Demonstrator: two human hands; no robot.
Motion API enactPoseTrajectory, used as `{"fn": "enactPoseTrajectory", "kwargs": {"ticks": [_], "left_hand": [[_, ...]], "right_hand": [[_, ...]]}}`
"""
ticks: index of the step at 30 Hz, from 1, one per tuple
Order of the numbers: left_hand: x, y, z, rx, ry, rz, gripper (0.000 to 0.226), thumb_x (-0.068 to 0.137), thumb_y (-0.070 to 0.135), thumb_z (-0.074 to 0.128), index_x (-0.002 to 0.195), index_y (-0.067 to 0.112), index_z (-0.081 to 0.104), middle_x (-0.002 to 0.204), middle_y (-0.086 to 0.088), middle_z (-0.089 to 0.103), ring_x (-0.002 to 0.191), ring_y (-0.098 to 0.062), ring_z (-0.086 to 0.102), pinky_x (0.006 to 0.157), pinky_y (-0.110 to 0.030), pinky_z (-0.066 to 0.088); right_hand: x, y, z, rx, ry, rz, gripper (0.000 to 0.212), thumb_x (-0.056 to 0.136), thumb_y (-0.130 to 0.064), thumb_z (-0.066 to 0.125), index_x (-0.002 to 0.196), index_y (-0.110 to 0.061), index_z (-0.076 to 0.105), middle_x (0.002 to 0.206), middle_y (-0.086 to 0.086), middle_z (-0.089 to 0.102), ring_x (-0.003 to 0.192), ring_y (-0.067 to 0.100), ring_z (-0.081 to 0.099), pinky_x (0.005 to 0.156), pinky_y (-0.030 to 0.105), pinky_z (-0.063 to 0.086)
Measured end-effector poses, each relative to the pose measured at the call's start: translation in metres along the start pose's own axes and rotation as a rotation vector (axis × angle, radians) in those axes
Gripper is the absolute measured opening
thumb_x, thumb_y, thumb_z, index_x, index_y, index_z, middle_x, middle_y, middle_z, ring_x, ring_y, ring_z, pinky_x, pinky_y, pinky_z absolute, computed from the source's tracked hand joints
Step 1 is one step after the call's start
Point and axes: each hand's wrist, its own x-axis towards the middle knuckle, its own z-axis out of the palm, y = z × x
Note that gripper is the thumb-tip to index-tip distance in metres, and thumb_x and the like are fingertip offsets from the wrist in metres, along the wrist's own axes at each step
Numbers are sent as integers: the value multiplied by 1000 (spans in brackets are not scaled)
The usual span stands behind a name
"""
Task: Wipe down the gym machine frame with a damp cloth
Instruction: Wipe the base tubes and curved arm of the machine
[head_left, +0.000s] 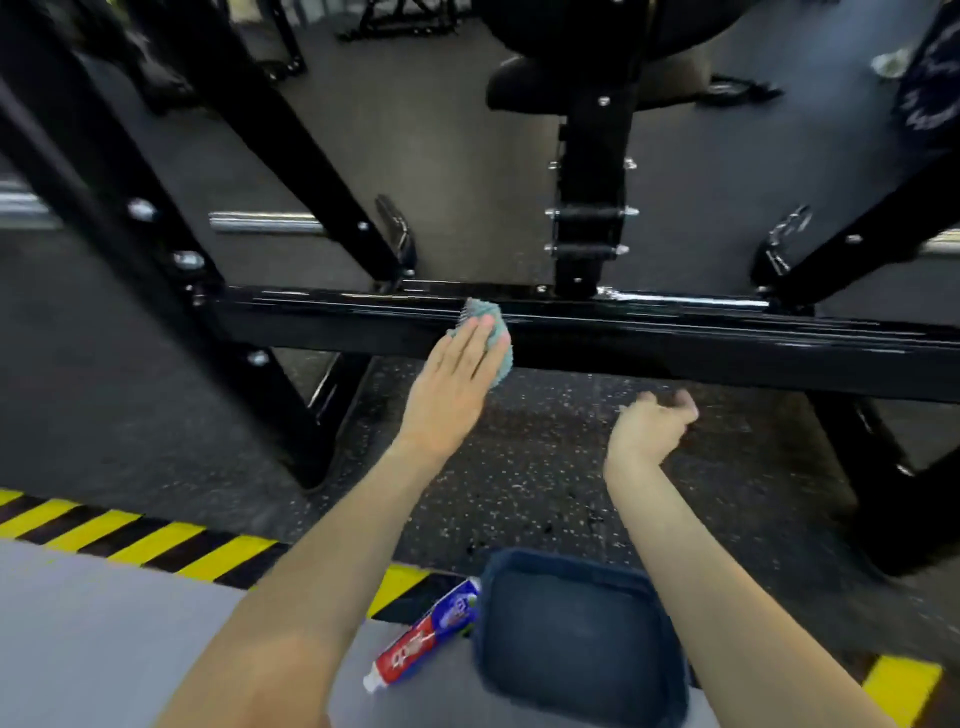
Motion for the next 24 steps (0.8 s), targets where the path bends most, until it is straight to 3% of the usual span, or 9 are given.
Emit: {"fn": "enactPoseTrajectory", "kwargs": {"ticks": [4, 6, 9, 12, 14, 16, 17, 20, 24], "left_hand": [[-46, -80, -2, 61, -164, -182, 60, 84, 4, 41, 142, -3, 25, 144, -30, 35, 134, -39, 26, 113, -43, 18], [-63, -111, -5, 61, -301, -380, 72, 82, -4, 54, 144, -8, 19, 145, -35, 32, 137, -43, 25, 112, -44, 19], [-76, -151, -19, -13, -436, -753, 87, 85, -3, 57, 146, -11, -6, 153, -36, 1, 144, -43, 3, 116, -44, 17], [-69, -151, -25, -317, -430, -1019, 80, 94, -1, 47, 148, -5, -11, 157, -25, -11, 146, -33, -8, 121, -39, 6], [-52, -145, -34, -644, -515, -1371, 68, 98, 2, 42, 151, 1, 0, 153, -19, 18, 141, -26, 21, 117, -41, 20], [-42, -134, -49, -1042, -733, -1702, 45, 97, 4, 42, 141, -1, 32, 126, -19, 53, 112, -26, 55, 96, -42, 45], [-36, -126, -66, -1241, -768, -1791, 33, 99, 6, 41, 131, 0, 43, 116, -18, 59, 100, -26, 60, 87, -40, 49], [-21, -110, -129, -1769, -722, -1947, 20, 101, 7, 42, 116, 6, 55, 119, -19, 62, 112, -33, 59, 106, -48, 39], [22, -132, -221, -1979, -820, -1884, 18, 99, 6, 45, 108, 9, 59, 107, -13, 68, 109, -29, 61, 114, -51, 27]], "right_hand": [[-35, 18, 45, -106, -419, 90, 49, 97, 1, 38, 143, -14, 28, 92, 3, 56, 78, 16, 60, 77, 29, 47], [-49, 16, 63, -132, -545, 156, 50, 97, 2, 41, 143, -9, 26, 98, 7, 57, 89, 21, 64, 75, 27, 47], [-65, 5, 83, -174, -617, 277, 50, 98, -1, 41, 146, -2, 26, 100, 5, 58, 106, 24, 63, 76, 30, 49], [-83, -3, 91, -319, -688, 400, 47, 100, -4, 42, 145, -3, 30, 128, 14, 54, 97, 23, 62, 80, 36, 50], [-104, -11, 87, -420, -720, 451, 41, 99, -7, 44, 140, -4, 38, 128, 16, 53, 94, 25, 62, 80, 38, 48], [-128, -28, 78, -507, -762, 506, 31, 99, -9, 44, 129, -2, 48, 121, 16, 55, 91, 25, 63, 80, 38, 46], [-138, -40, 75, -521, -771, 542, 28, 100, -10, 44, 126, -2, 49, 119, 17, 55, 94, 26, 62, 81, 38, 46], [-168, -82, 62, -534, -760, 600, 29, 101, -12, 43, 127, -3, 49, 122, 20, 54, 104, 29, 58, 87, 39, 46], [-215, -160, 39, -552, -739, 617, 34, 98, -23, 51, 128, -8, 49, 119, 18, 51, 106, 28, 52, 89, 41, 45]]}}
